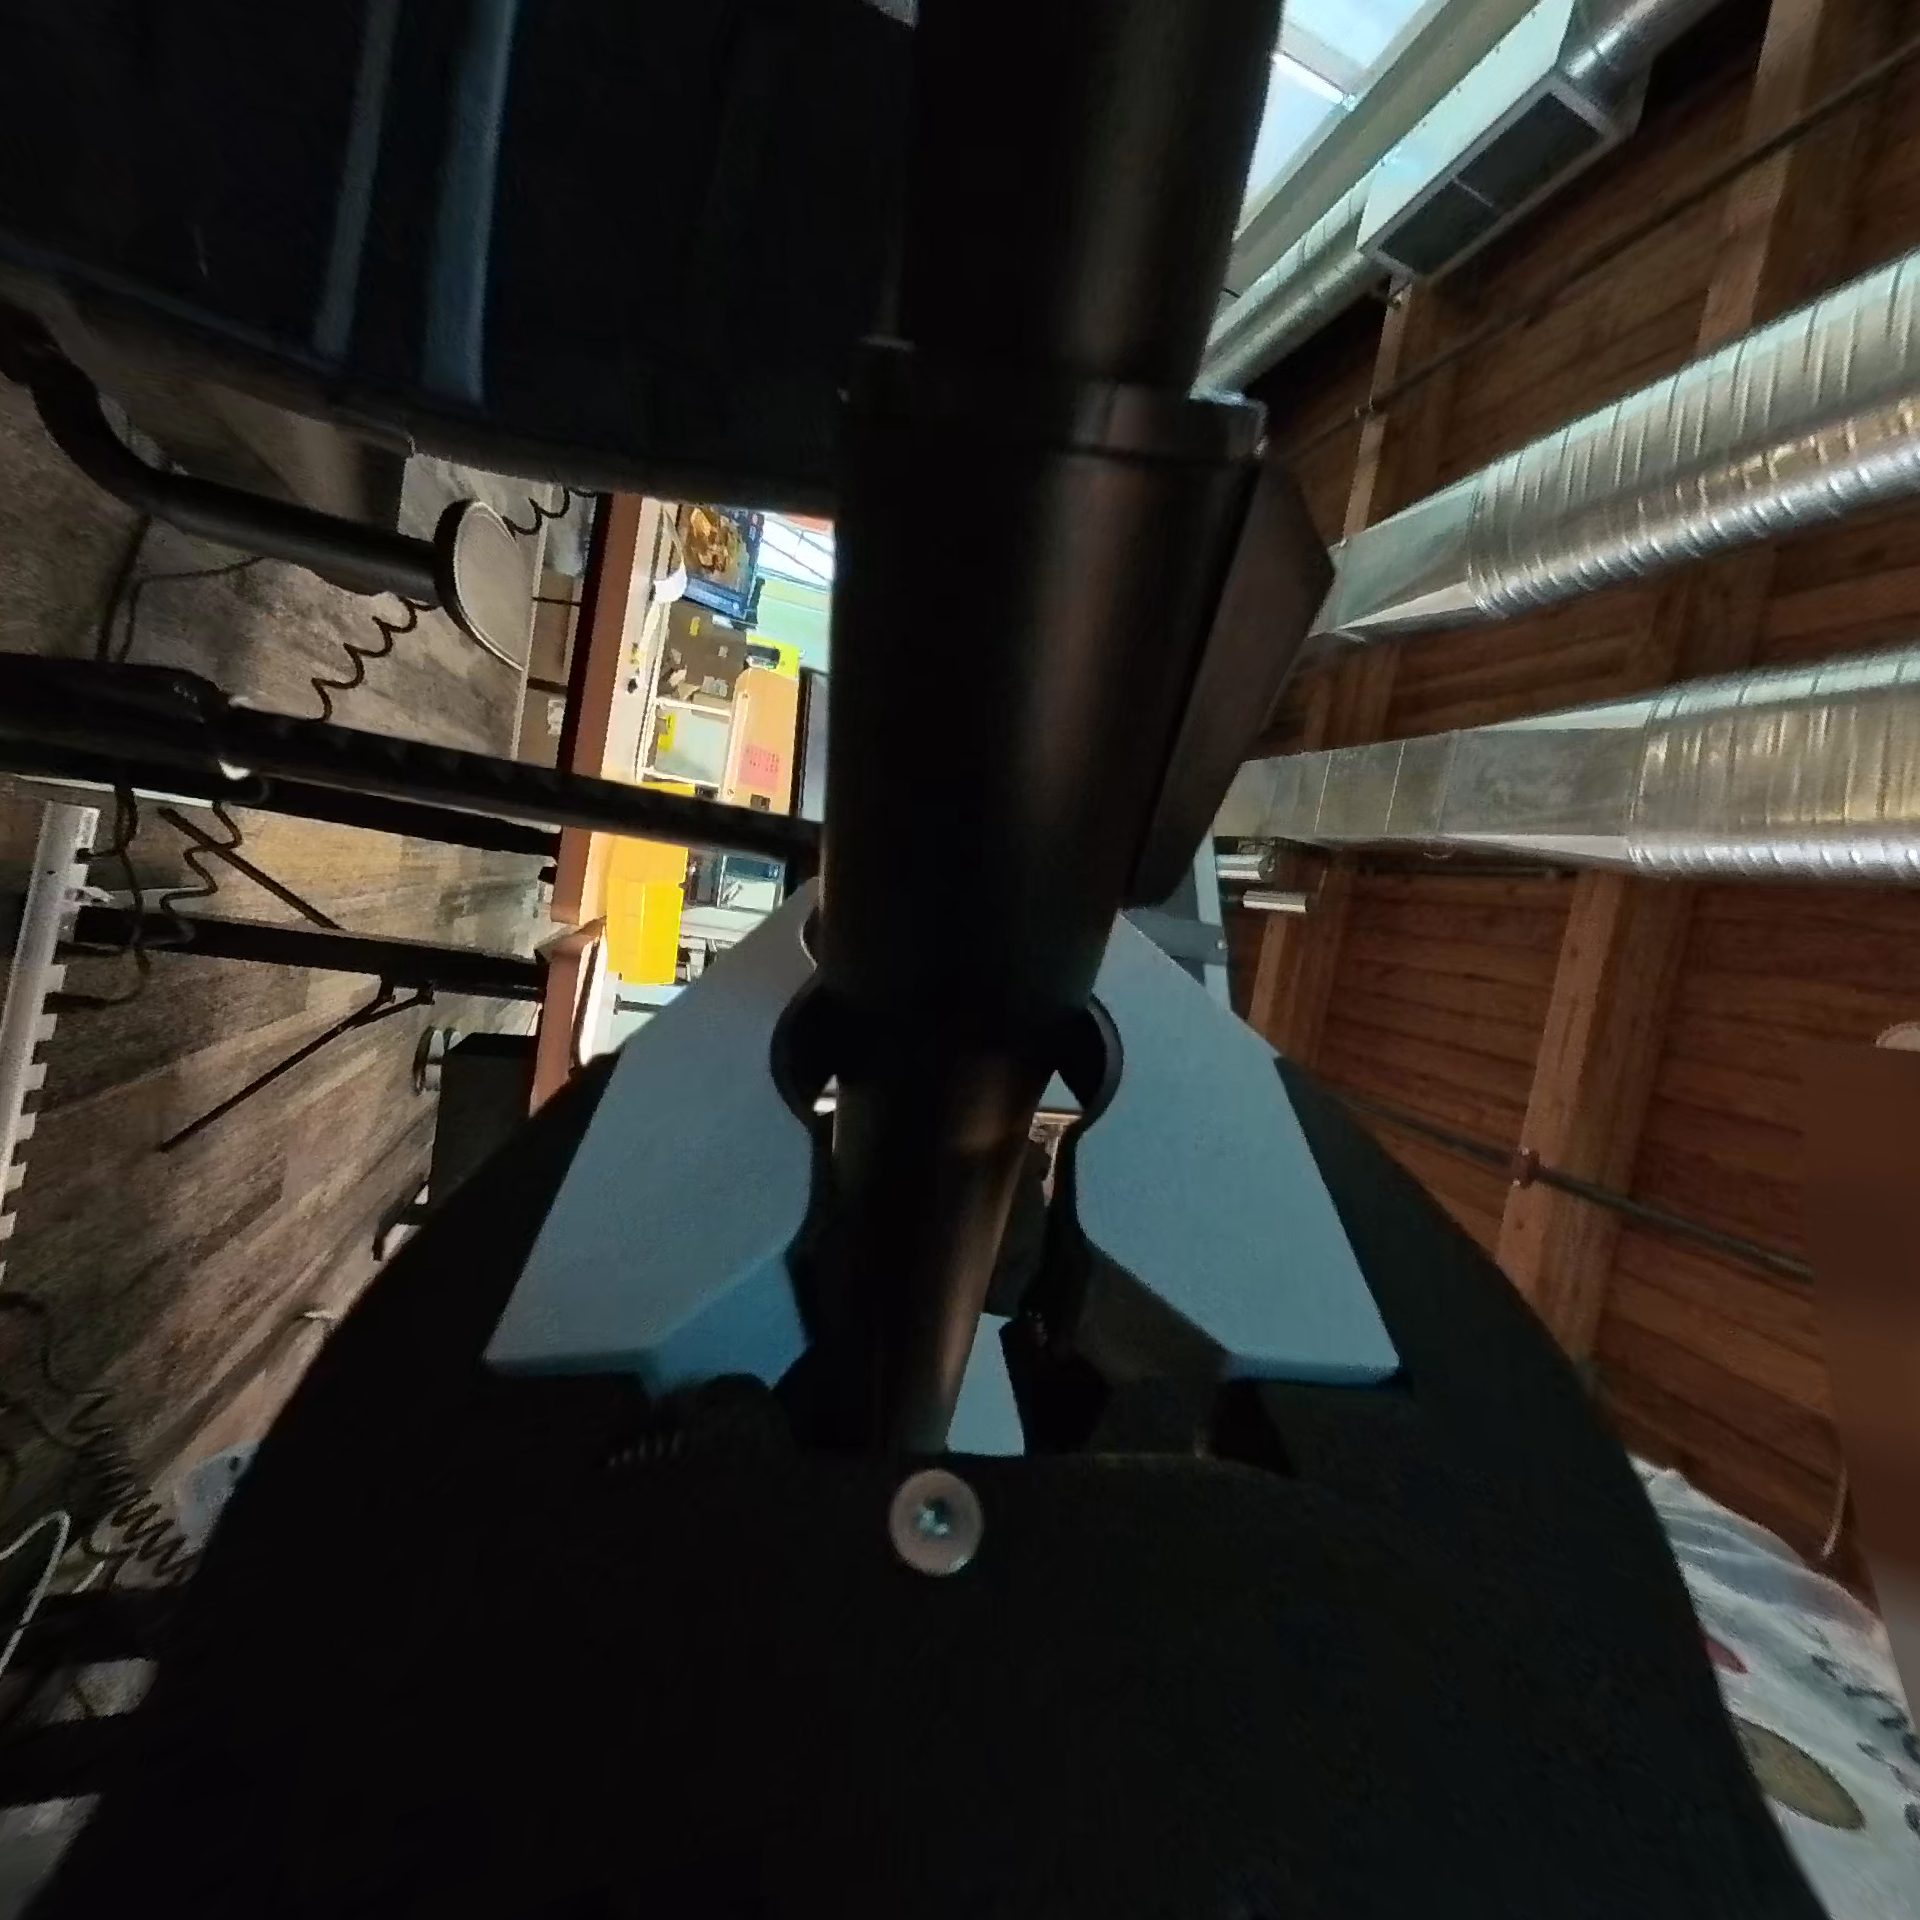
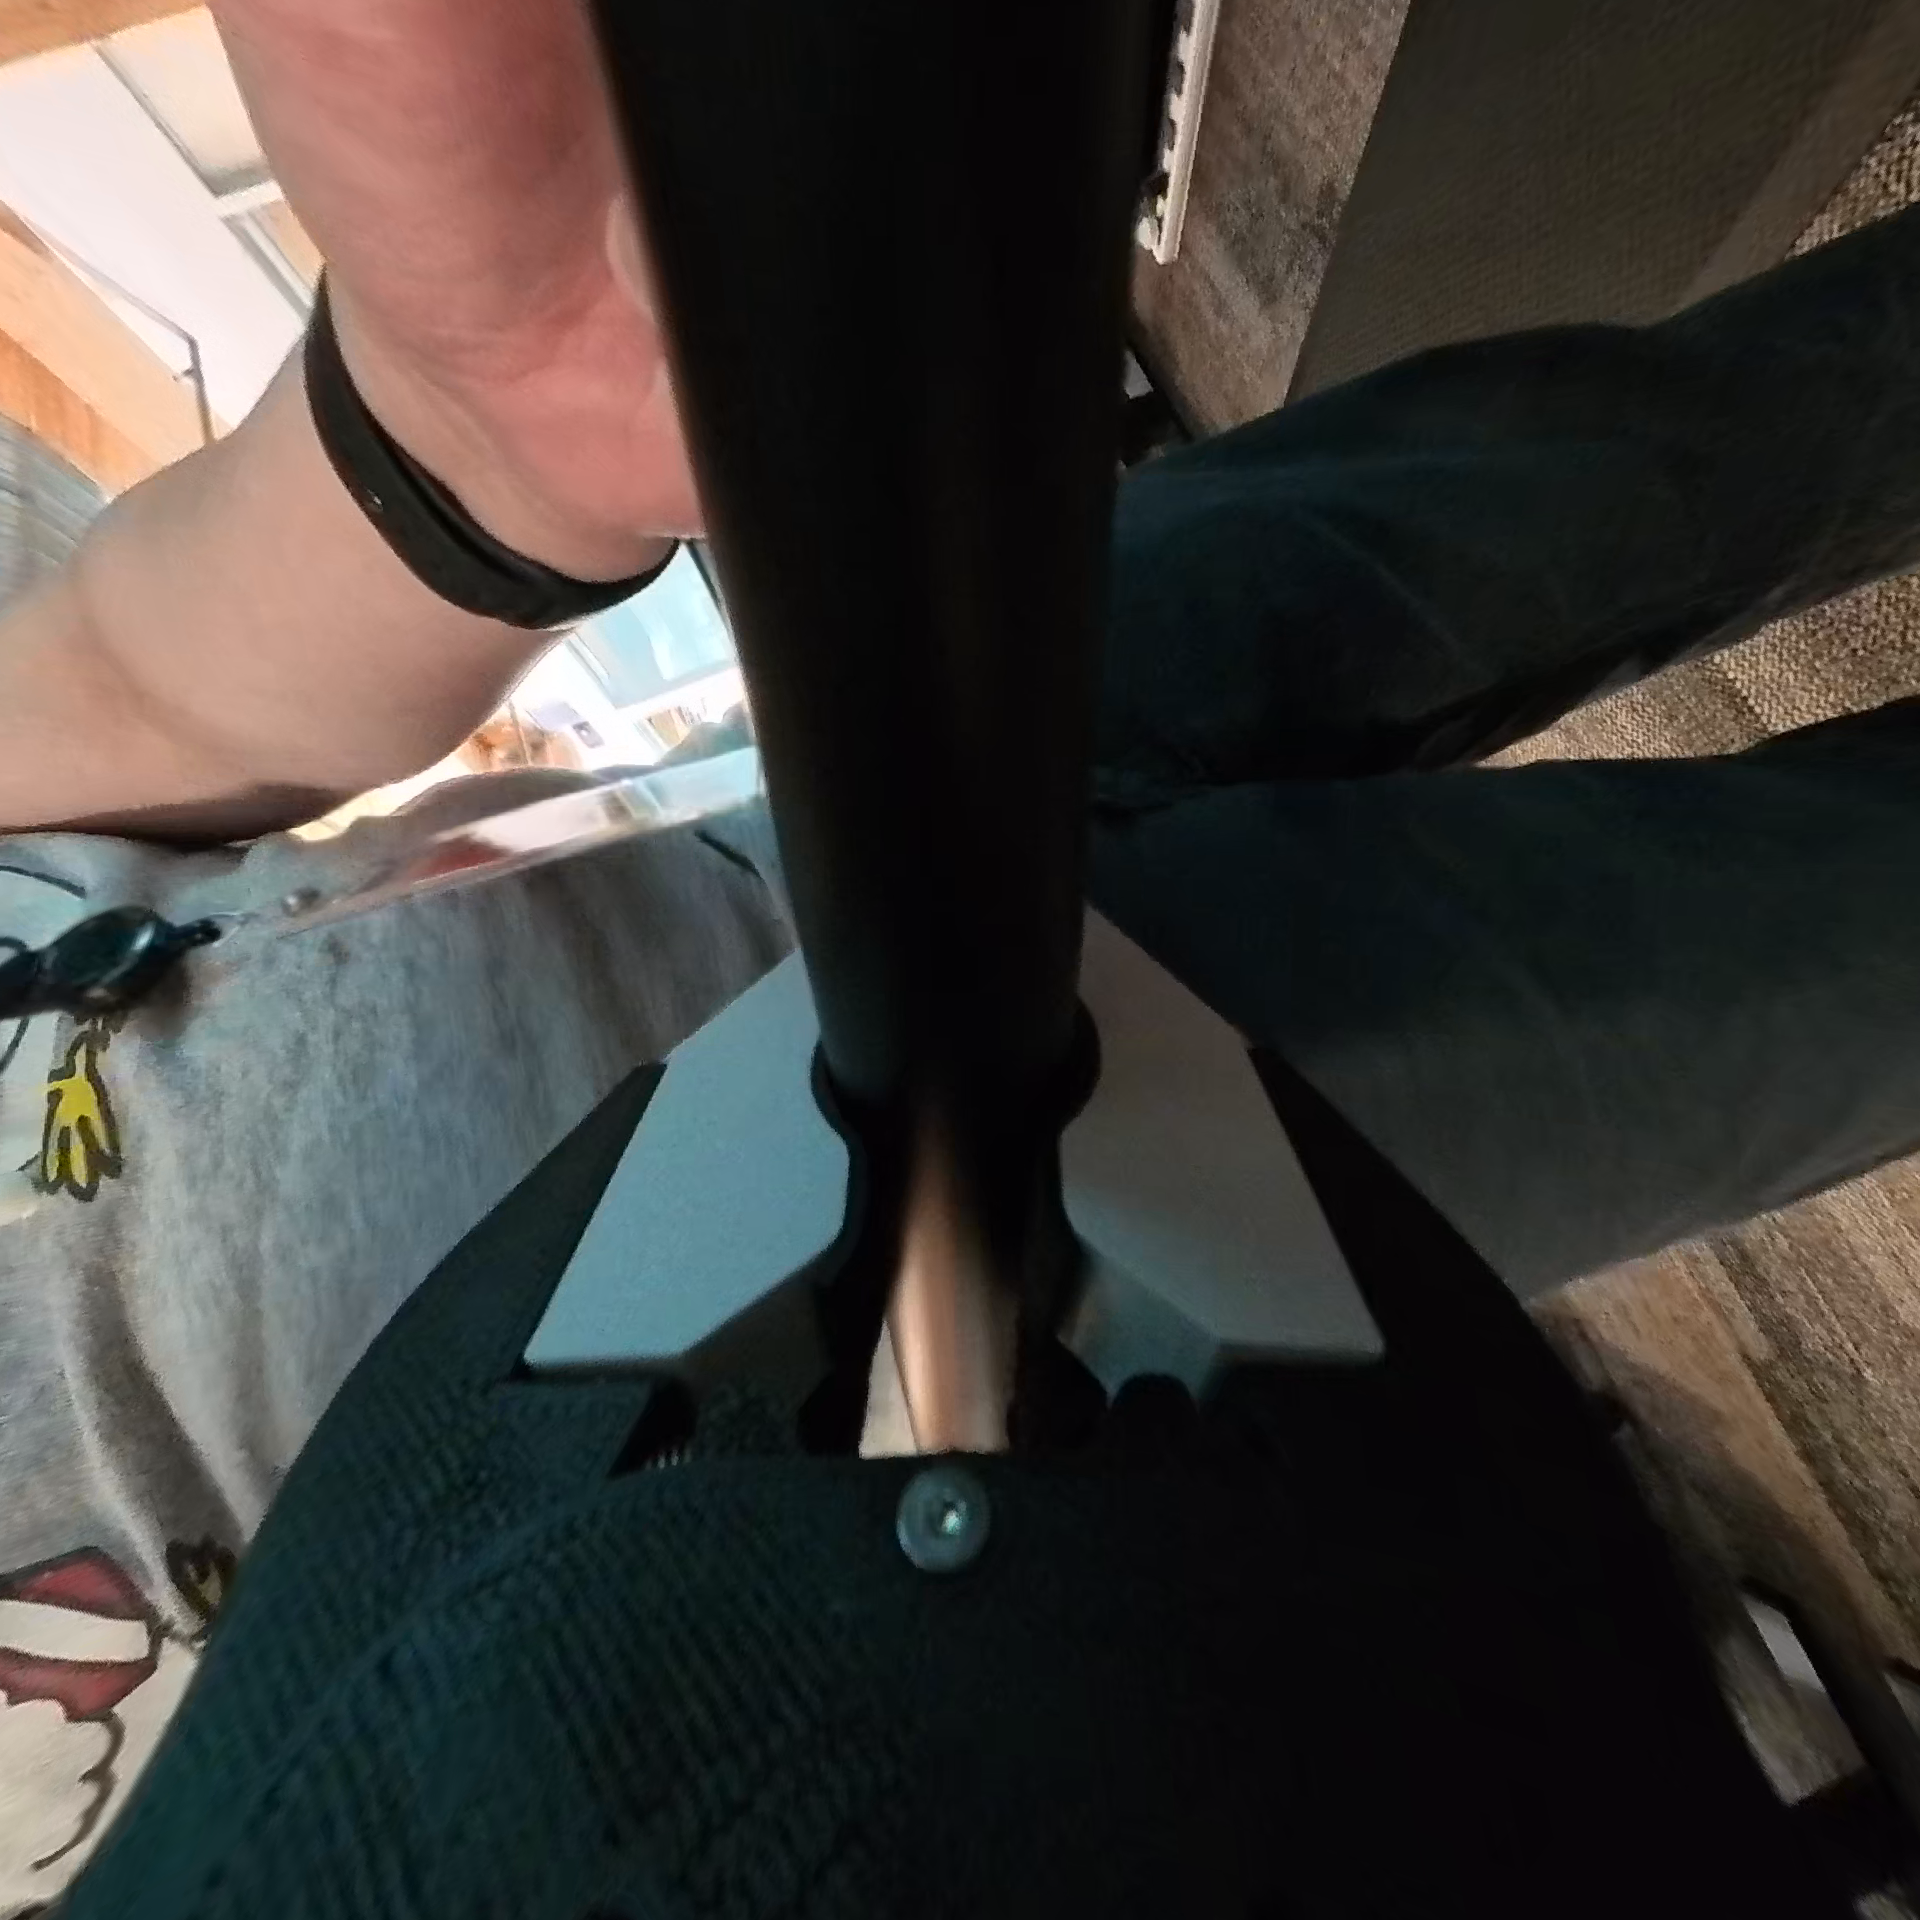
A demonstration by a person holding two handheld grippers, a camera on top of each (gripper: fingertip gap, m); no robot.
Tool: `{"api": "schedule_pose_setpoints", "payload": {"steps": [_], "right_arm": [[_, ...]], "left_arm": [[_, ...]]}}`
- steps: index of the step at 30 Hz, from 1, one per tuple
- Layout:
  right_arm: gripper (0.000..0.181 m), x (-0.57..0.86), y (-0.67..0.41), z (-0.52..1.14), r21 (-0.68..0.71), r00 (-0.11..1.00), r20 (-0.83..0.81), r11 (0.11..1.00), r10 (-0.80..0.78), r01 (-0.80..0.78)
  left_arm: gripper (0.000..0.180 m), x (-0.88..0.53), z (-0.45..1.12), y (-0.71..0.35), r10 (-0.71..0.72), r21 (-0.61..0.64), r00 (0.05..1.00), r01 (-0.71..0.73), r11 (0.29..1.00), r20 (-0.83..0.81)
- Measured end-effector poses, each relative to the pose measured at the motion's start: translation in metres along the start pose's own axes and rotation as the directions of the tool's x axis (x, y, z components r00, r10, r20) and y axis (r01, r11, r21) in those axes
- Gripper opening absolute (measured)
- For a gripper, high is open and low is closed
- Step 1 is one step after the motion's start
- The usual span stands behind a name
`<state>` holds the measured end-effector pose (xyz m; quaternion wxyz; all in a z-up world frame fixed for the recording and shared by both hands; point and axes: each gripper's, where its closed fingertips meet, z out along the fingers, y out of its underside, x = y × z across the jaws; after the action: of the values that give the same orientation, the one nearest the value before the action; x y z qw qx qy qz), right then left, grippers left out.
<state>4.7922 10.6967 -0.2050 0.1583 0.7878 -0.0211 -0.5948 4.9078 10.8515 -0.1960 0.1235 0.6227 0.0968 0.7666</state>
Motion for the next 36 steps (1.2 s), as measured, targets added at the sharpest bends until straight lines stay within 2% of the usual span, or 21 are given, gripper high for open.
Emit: {"api": "schedule_pose_setpoints", "payload": {"steps": [25,36], "right_arm": [[0.023,-0.016,-0.060,0.008,-0.019,0.999,-0.042,1.000,-0.017,0.016],[0.024,-0.010,-0.041,0.004,-0.004,1.000,0.001,1.000,0.018,-0.018]], "left_arm": [[0.038,0.021,-0.024,-0.061,-0.014,0.043,1.000,0.014,0.999,-0.013],[0.038,0.008,-0.013,-0.041,-0.015,-0.007,0.998,0.016,1.000,0.053]]}}
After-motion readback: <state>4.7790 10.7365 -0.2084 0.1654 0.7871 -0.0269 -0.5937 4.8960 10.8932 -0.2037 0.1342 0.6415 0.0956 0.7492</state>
